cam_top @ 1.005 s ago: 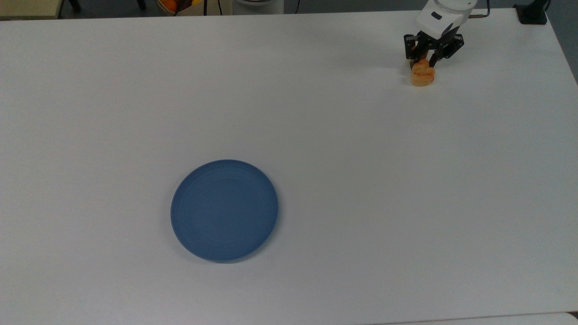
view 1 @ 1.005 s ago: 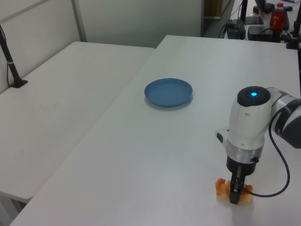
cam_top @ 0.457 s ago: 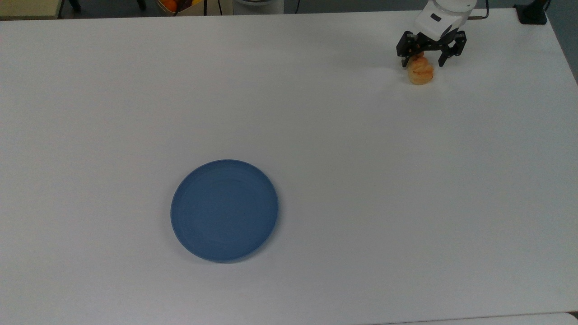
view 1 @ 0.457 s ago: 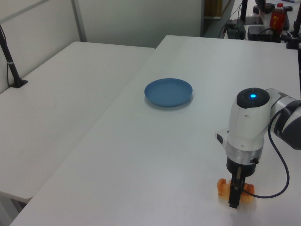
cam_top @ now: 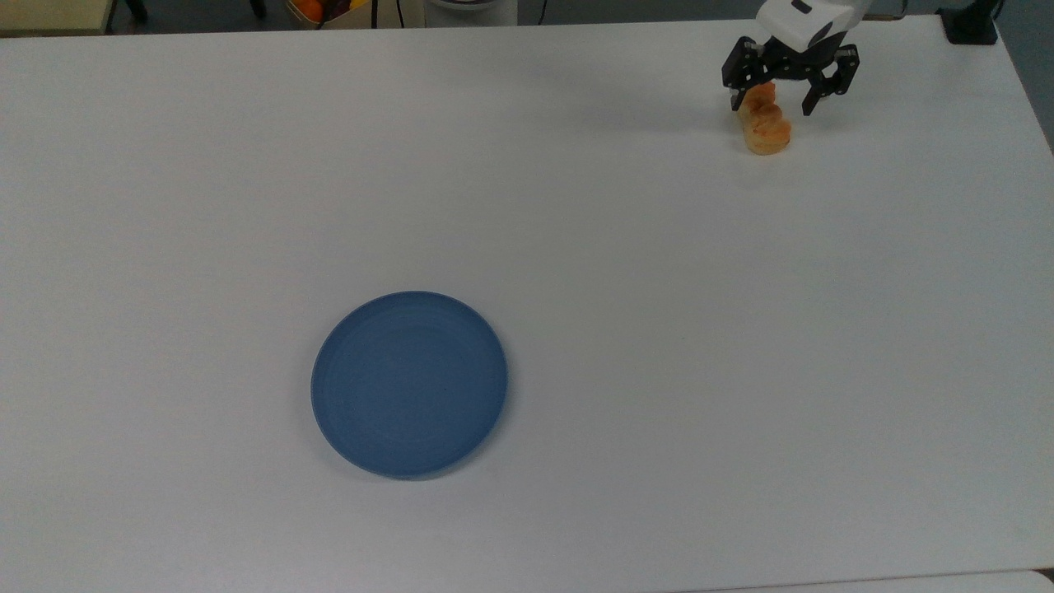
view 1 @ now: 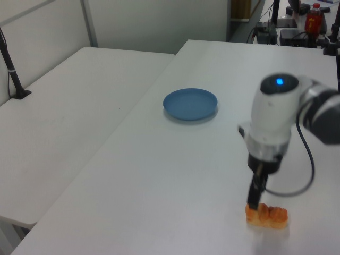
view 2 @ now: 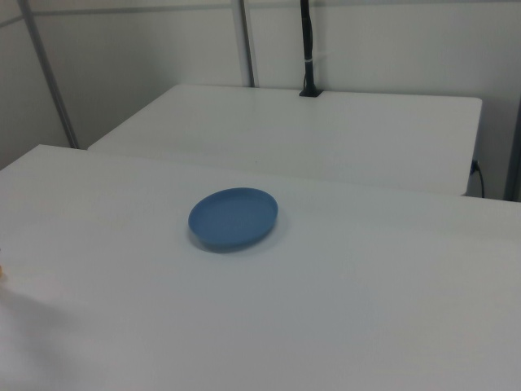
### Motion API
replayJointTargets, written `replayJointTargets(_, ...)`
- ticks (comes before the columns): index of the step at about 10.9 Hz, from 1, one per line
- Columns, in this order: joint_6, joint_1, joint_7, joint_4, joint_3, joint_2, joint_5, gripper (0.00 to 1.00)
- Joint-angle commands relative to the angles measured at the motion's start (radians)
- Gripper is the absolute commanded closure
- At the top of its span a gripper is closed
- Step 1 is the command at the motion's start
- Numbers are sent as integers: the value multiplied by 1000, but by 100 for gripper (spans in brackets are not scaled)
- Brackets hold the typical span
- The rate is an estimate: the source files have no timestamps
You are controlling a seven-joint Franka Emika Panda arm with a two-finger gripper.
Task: Put the bread on the table
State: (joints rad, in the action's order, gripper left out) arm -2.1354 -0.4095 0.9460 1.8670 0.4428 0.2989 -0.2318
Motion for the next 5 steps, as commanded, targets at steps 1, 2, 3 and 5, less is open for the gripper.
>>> replayJointTargets(1,168,95,-120,-113,8,-67,81,0)
replayJointTargets(2,225,125,-183,-162,2,-73,116,0)
replayJointTargets(3,294,161,-234,-208,-10,-83,132,0)
replayJointTargets(5,374,207,-384,-245,-97,-115,172,0)
